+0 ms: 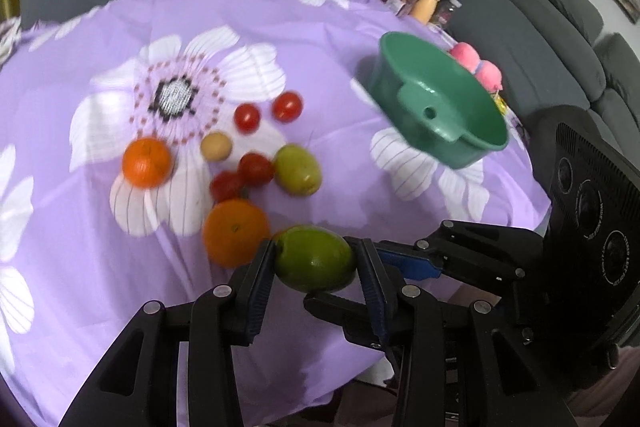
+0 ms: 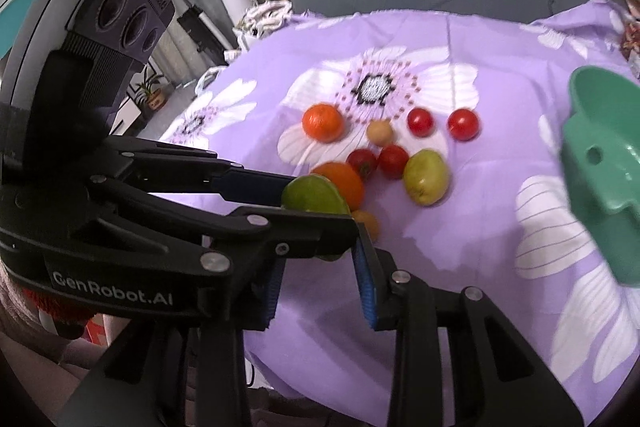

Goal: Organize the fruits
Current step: 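Carry the lime over the green bowl and open the left tool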

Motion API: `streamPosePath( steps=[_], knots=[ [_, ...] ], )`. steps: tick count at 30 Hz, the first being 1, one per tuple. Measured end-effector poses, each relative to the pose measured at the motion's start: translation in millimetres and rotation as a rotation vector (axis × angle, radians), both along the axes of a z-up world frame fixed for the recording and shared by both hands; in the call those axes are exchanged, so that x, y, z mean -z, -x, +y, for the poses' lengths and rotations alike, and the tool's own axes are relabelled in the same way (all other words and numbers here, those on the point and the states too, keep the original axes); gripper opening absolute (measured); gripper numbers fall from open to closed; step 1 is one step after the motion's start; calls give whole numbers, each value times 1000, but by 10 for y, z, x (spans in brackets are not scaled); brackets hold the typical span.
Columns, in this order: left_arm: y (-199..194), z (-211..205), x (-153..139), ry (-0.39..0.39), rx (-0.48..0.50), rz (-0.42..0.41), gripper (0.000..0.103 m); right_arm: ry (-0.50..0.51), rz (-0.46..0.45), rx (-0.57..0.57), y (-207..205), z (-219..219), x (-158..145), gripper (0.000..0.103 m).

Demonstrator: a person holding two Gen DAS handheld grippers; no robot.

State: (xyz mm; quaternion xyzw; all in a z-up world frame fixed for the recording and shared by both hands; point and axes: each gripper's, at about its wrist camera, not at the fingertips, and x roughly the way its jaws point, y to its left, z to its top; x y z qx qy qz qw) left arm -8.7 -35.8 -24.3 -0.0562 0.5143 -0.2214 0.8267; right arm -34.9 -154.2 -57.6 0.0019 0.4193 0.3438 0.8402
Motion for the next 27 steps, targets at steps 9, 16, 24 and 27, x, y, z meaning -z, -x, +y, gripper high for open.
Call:
streamPosePath(
  steps=[9,16,24,27],
  knots=[
    [-214,-463,-302,-26,99,-89,42,-29,-86,113,-63,-412,-269,33],
    [-446,-891,-460,-22,203,-130,42,-32,-135,228,-144,-787,-411,33],
    [-682,-1322,-522,-16,289,-141,42,-49,-153,340,-276,-1199,-462,33],
    [-788,-1442,-482,-4,306,-122,42,-55,-143,372,-357,-1318,-431,33]
  ],
)
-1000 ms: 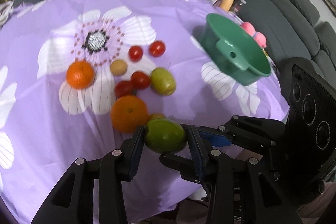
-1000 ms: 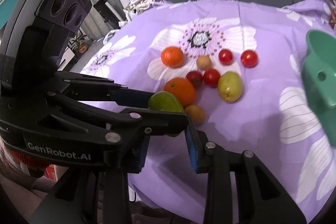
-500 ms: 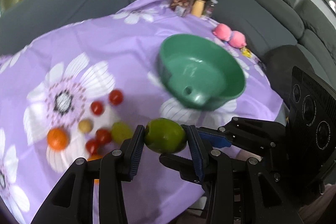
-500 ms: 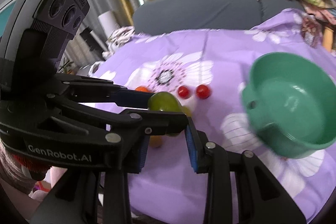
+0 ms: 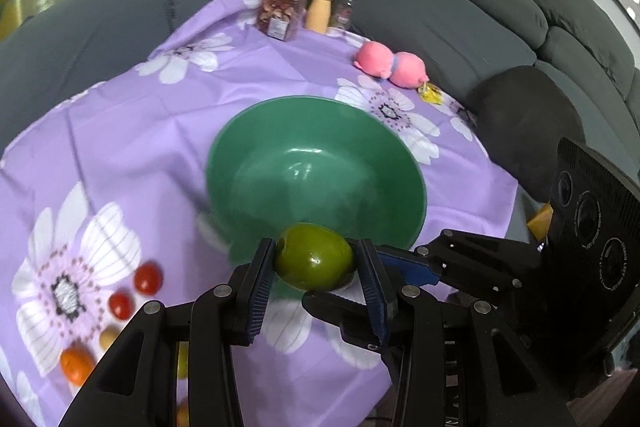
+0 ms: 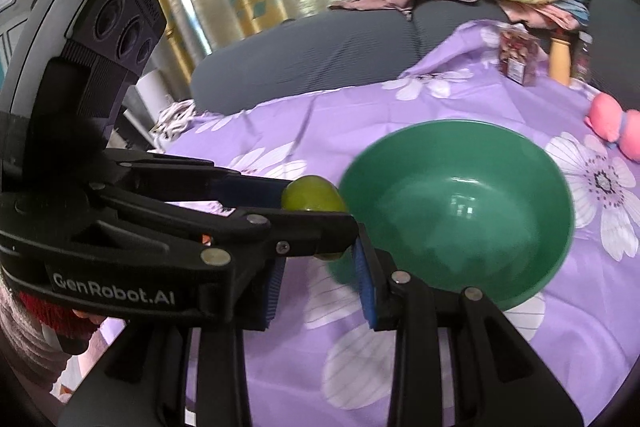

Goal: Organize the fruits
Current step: 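Carry the lime over the green bowl and open the left tool, then withdraw the open left tool from the bowl back toward the fruit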

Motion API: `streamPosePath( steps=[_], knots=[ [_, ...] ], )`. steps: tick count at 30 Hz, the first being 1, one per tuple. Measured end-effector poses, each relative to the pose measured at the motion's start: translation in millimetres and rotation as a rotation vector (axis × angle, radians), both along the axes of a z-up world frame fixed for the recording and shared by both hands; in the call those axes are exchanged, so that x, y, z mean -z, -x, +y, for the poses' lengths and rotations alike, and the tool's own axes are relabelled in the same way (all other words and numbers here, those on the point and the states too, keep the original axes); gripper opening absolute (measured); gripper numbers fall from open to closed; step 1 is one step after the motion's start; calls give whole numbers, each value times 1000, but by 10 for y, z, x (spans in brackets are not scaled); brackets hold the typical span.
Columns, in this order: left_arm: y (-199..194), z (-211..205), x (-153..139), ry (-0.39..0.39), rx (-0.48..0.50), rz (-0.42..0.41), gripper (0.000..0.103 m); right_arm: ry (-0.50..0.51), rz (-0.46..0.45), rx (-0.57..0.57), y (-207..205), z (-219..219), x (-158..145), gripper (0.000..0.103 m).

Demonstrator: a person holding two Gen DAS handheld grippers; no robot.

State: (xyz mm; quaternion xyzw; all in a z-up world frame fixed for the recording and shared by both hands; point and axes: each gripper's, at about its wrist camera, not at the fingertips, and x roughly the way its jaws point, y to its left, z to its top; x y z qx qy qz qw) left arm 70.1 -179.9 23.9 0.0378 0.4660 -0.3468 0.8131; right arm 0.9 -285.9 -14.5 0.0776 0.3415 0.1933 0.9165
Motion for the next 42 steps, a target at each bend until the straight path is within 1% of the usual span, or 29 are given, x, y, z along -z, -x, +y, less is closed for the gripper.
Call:
streamPosePath(
  steps=[2,7,10,16,20,22,27,29,30,33,36,38,39,42],
  knots=[
    [-64,-63,36,11,7,15,42,-7,8,16,-50,-80,28,33],
    [-179,-205,101,4,23,29,42,-8,28,47,-175,-219,95,33],
    [-240,-264,160,11,34,53,42,-9,46,63,-237,-293,136,33],
    [-312,-331,254,8,38,91,42,3,83,81,-298,-333,211,34],
    [-334,-336,283,6,26,105,42,18,91,87,-328,-344,229,36],
    [-335,-327,288,-1,17,106,42,20,97,94,-322,-351,237,35],
    [-291,-275,236,-31,-7,77,42,28,97,118,-237,-388,225,39],
    [-276,-226,204,-43,-25,61,46,36,92,128,-197,-400,205,44],
    [-268,-195,188,-49,-36,52,47,40,85,134,-166,-405,186,44],
    [-222,-63,140,-68,-76,27,48,56,70,145,-89,-403,130,46],
    [-178,85,110,-70,-108,18,50,60,54,143,-2,-381,71,50],
    [-129,205,87,-68,-135,9,63,61,46,135,58,-350,37,53],
    [-103,267,78,-65,-148,6,64,62,43,128,88,-327,21,54],
    [-17,463,65,-53,-190,5,65,67,39,100,169,-238,-10,57]
  ],
)
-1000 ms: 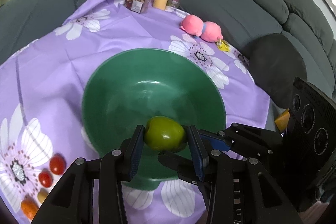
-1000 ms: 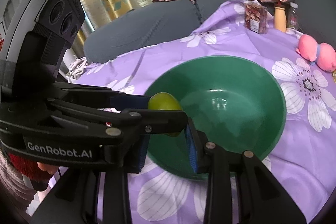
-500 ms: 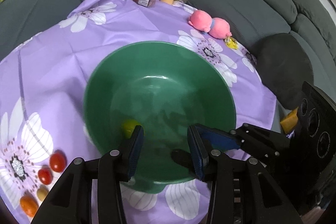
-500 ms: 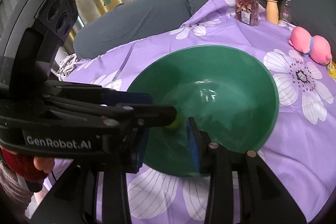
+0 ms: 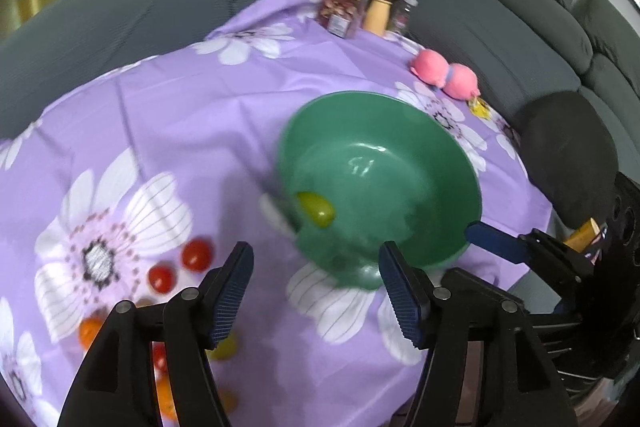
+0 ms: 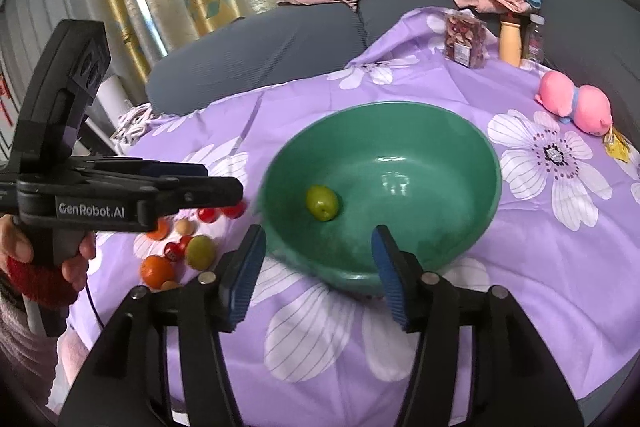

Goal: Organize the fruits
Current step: 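Withdraw the open left tool from the bowl back toward the fruit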

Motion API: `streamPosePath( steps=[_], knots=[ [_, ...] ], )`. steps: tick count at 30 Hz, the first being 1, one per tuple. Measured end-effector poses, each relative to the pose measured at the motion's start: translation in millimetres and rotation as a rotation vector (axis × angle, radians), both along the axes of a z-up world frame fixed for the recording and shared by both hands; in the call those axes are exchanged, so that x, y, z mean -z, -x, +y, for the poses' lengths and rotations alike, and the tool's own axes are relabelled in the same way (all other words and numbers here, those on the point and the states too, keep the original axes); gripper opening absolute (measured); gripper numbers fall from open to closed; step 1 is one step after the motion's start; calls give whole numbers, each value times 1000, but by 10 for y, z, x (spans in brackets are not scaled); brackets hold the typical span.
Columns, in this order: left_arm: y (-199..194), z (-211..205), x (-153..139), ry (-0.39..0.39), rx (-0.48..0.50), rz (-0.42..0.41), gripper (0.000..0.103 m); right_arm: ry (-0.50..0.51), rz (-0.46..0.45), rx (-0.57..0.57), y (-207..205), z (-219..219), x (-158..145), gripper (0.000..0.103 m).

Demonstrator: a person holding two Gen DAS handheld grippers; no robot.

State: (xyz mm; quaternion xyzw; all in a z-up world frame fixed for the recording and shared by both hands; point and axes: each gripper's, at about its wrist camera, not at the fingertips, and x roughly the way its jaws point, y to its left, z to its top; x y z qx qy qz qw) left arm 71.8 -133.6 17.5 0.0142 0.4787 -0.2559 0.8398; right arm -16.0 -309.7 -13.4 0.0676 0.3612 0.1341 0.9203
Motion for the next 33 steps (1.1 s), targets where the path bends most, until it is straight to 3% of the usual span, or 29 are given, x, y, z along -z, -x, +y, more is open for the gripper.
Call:
streamPosePath(
  steps=[5,10,23,33],
  knots=[
    [164,279,13,1,-59,-1,65,-10,15,-55,99,174,-7,70],
    [319,559,62,24,-112,19,71,-17,40,-112,168,388,5,74],
    [631,1163,210,43,-231,53,71,6,98,-192,237,800,102,74],
    [739,1400,351,37,-273,79,71,30,126,-220,220,1000,161,74]
  ],
)
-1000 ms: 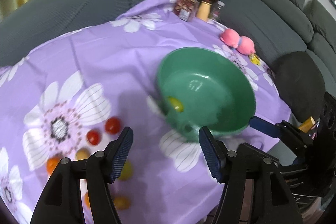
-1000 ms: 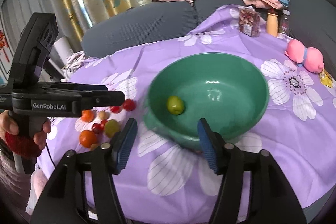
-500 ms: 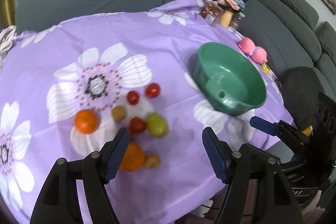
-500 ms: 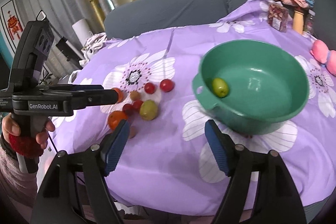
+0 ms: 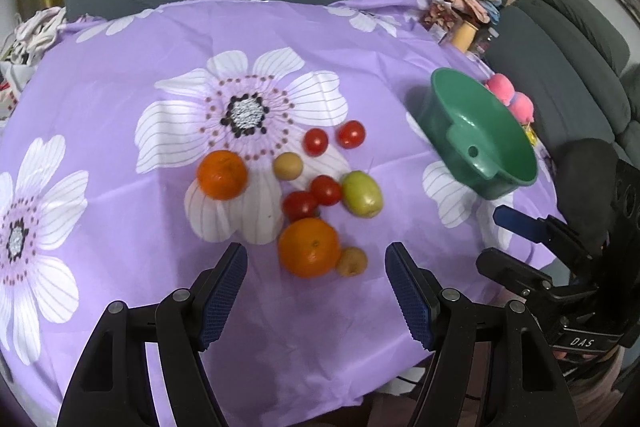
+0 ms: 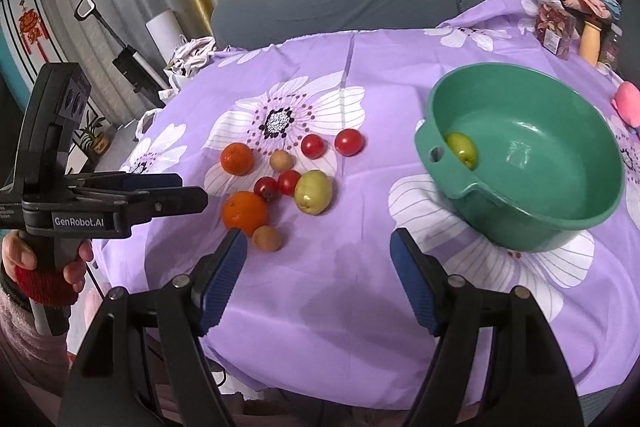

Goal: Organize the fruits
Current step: 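Withdraw the open left tool from the bowl back toward the fruit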

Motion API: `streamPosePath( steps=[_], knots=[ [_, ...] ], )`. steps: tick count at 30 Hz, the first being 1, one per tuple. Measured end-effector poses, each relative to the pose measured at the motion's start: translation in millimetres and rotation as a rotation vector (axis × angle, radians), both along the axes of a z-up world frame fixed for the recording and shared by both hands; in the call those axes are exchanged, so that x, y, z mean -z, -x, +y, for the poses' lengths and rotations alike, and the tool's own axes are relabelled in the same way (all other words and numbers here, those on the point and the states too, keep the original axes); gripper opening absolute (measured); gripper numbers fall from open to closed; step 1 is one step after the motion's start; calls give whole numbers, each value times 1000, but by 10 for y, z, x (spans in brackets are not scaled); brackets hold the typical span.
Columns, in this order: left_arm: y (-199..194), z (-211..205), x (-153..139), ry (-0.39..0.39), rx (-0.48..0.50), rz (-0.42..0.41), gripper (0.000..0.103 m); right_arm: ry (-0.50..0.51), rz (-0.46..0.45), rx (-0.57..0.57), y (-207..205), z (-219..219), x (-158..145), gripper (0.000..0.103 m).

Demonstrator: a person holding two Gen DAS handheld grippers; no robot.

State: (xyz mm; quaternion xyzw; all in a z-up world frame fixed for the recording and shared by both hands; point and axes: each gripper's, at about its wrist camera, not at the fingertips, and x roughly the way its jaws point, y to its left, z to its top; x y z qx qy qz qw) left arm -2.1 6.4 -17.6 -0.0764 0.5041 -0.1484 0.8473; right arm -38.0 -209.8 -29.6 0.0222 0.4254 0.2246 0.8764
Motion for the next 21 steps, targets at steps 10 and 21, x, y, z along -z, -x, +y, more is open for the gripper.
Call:
streamPosePath(
  steps=[10,21],
  knots=[
    [73,71,85,-28,-12,12,71,17,26,-5,-42,36,90,74],
    [135,-17,223,1,60,39,71,29,85,-62,-98,161,296,74]
  ],
)
